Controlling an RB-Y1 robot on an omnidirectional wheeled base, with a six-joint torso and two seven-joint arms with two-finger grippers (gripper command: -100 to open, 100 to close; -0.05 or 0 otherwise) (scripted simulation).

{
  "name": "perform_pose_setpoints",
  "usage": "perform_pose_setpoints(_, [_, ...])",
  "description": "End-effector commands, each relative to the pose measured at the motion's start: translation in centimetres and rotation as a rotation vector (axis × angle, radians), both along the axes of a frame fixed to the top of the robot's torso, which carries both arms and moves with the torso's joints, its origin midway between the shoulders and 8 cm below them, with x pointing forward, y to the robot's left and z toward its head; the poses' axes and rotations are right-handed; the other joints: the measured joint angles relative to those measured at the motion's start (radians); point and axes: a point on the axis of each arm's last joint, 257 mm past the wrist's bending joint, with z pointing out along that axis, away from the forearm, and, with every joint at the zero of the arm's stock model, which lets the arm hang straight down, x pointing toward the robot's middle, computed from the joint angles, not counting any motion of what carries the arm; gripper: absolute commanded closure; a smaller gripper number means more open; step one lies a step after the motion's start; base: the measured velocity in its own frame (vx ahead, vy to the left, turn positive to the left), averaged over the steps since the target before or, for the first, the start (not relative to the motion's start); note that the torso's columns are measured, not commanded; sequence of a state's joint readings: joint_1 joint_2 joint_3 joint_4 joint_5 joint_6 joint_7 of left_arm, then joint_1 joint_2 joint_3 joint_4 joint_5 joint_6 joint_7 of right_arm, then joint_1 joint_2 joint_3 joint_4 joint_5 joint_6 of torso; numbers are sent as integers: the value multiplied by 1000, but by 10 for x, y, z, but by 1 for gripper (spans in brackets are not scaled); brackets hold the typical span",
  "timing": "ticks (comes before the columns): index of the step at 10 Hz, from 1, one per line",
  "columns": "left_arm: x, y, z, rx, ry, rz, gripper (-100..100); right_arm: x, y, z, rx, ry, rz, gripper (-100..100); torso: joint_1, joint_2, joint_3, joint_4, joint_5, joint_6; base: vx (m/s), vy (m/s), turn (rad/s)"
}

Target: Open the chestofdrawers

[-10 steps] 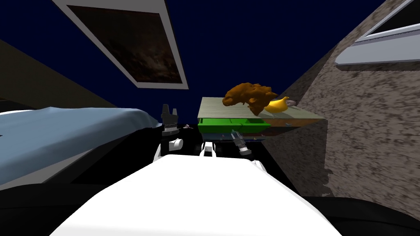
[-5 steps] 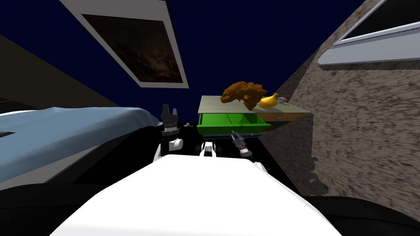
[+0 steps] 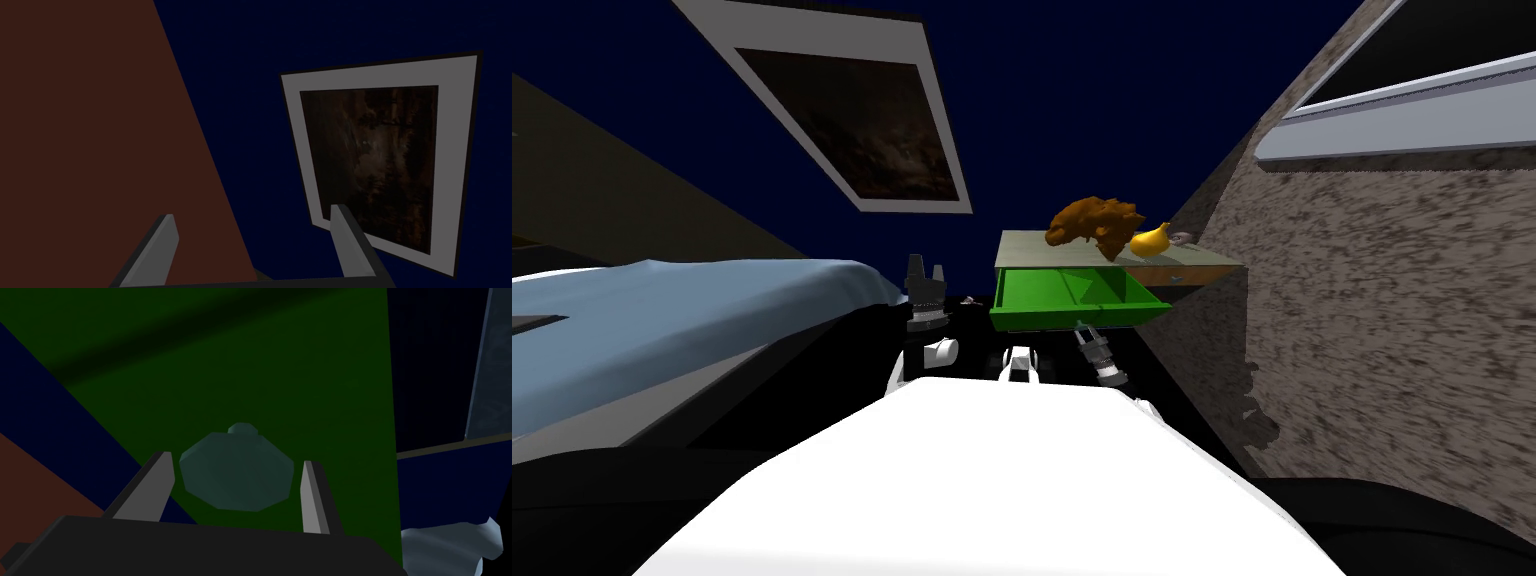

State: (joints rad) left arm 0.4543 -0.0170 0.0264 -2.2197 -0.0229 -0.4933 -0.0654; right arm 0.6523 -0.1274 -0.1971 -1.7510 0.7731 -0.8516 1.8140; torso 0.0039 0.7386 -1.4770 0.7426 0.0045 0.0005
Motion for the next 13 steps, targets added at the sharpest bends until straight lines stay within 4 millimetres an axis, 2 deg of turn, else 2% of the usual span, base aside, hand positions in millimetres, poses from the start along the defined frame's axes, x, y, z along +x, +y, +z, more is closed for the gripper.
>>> perform_pose_setpoints(1, [0, 0, 0, 0, 0, 0, 0, -3, 4, 4, 1, -12, 11, 100, -2, 2, 1, -1, -1, 0, -149, -41, -31])
perform_pose_setpoints(2, [0, 0, 0, 0, 0, 0, 0, -5, -4, 10, 1, 1, 3, -100, -4, 4, 2, 0, -1, 1, -59, 0, 13])
perform_pose_setpoints(4, [0, 0, 0, 0, 0, 0, 0, -6, -11, 21, 1, 1, 0, -100, -1, -5, -2, -5, -3, 0, 19, 40, 13])
perform_pose_setpoints(7, [0, 0, 0, 0, 0, 0, 0, -8, -20, 37, 2, 1, -2, -100, 1, 7, 2, 4, 3, 0, 16, 40, 12])
perform_pose_setpoints(13, [0, 0, 0, 0, 0, 0, 0, -9, -25, 48, 4, 0, -1, -100, 6, 16, 4, 12, 11, 2, 0, 15, 5])
